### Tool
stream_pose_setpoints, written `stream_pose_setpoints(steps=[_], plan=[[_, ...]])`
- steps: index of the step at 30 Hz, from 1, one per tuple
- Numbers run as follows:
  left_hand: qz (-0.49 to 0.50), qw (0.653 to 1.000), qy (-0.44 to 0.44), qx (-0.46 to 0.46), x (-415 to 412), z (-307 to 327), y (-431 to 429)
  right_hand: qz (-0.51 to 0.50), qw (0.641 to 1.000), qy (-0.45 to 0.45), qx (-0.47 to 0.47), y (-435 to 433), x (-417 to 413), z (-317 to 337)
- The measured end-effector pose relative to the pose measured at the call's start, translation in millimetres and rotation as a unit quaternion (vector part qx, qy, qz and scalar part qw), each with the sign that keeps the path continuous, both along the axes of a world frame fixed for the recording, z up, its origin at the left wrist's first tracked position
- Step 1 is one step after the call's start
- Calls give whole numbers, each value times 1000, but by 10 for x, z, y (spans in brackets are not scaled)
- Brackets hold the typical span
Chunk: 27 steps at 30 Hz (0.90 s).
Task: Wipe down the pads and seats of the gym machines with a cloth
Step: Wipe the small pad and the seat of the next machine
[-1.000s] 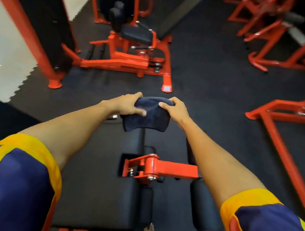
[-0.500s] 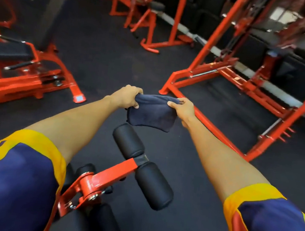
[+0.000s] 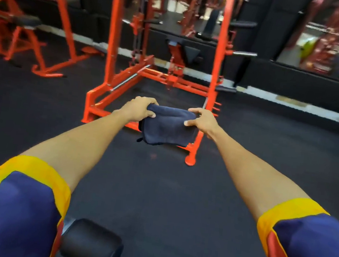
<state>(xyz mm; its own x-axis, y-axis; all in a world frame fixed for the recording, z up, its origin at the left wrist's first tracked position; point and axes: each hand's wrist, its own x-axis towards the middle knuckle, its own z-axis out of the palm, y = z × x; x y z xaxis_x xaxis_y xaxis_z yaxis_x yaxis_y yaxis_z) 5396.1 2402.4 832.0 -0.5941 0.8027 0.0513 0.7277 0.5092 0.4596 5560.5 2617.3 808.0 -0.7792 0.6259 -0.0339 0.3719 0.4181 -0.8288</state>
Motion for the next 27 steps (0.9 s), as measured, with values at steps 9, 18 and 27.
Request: stream_pose_setpoints(steps=[9,18,27], plan=[[-222,975,-7,3,1040,37,2411,-232,972,-40,20,1546,1804,-103],[-455,890,37,-18,2248,10,4178,-457,888,-50,8,2125,3384,-43],[-633,772,46,-18,3814,126,4947,-648,760,-44,-13,1670,4709,-21]])
